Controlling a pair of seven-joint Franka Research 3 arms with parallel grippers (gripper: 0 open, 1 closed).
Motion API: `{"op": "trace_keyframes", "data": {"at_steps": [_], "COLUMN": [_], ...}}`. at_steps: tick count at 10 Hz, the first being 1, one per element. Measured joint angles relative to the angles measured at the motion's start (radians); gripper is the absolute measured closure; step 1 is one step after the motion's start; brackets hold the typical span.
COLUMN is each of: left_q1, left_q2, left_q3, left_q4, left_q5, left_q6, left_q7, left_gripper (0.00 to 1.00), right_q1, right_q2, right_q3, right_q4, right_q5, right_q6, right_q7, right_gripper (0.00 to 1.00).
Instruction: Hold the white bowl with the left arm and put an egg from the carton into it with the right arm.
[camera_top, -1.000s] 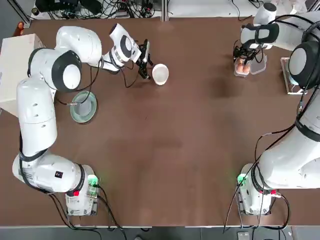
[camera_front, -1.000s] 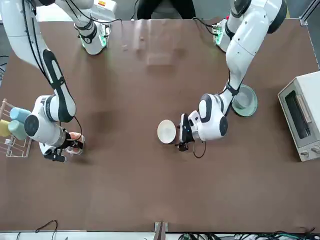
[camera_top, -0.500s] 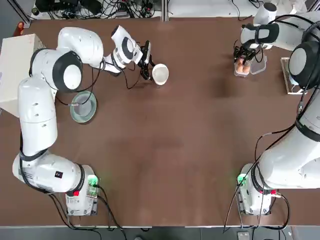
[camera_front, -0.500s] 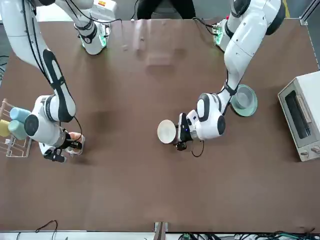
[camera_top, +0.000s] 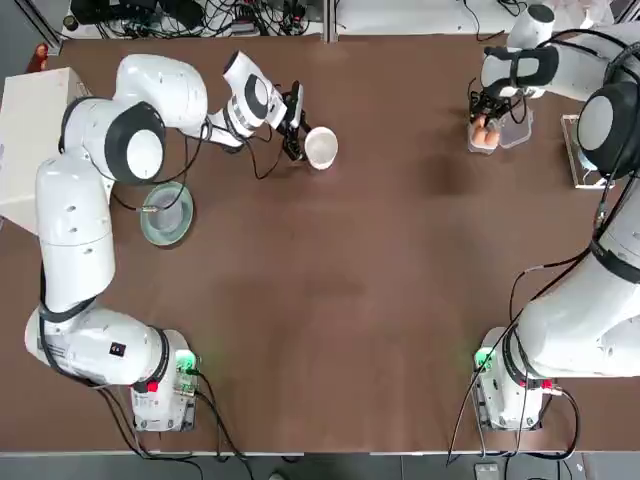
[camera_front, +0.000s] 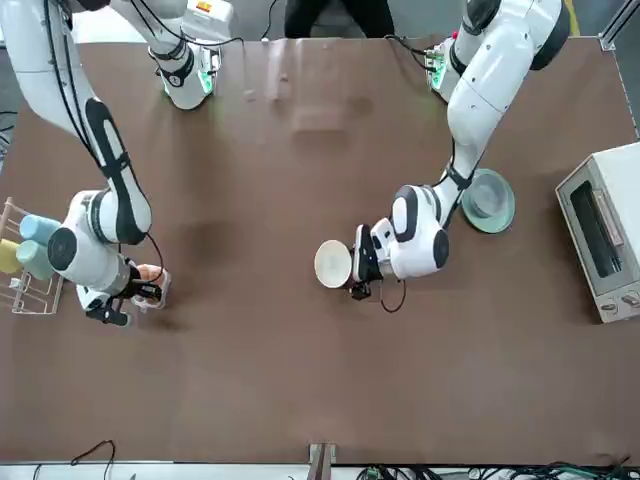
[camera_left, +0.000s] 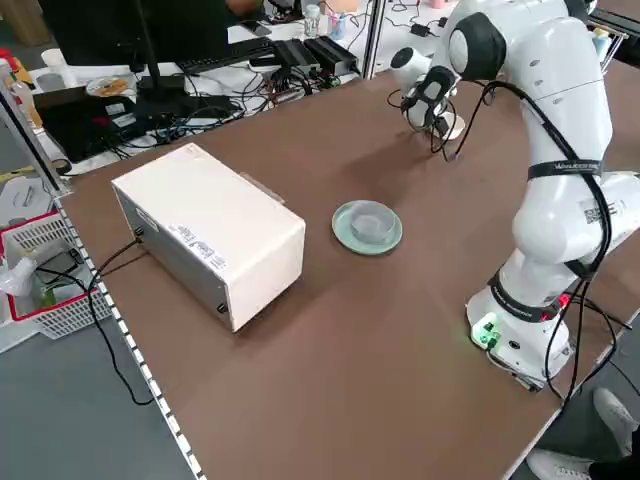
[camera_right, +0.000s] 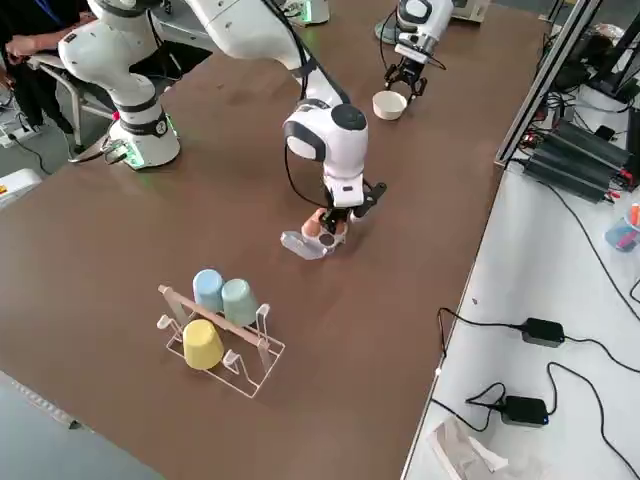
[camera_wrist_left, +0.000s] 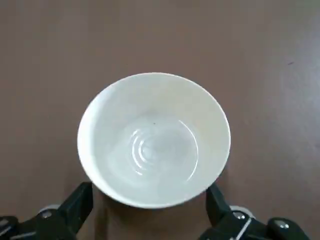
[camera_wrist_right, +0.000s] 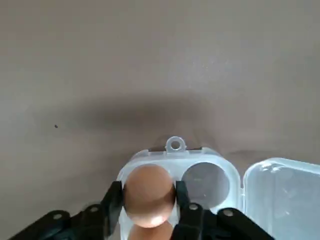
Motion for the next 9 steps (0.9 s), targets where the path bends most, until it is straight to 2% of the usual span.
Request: {"op": "trace_keyframes", "data": {"at_steps": [5, 8, 9], "left_q1": [-0.004, -0.004, -0.004], "left_q2": [0.001, 0.001, 0.001], "left_q3": [-0.009, -0.016, -0.016], "left_q4": [0.000, 0.000, 0.000], "left_q5": [-0.003, -0.013, -0.015], "left_q6": [0.005, 0.010, 0.010], "left_q7": [0.000, 0.000, 0.000], "left_gripper": [0.00, 0.00, 0.00], "right_q1": [0.000, 0.013, 0.033], "right_q2": [-0.017, -0.071, -0.083], "right_q3": [0.000, 0.008, 0.011], "right_q4": [0.018, 0.098, 0.109], "right_q5": [0.000, 0.019, 0.078], "right_q6": [-0.023, -0.196, -0.207], "right_q7": [0.000, -0.001, 0.002], "right_gripper": [0.53, 0.53, 0.53]}}
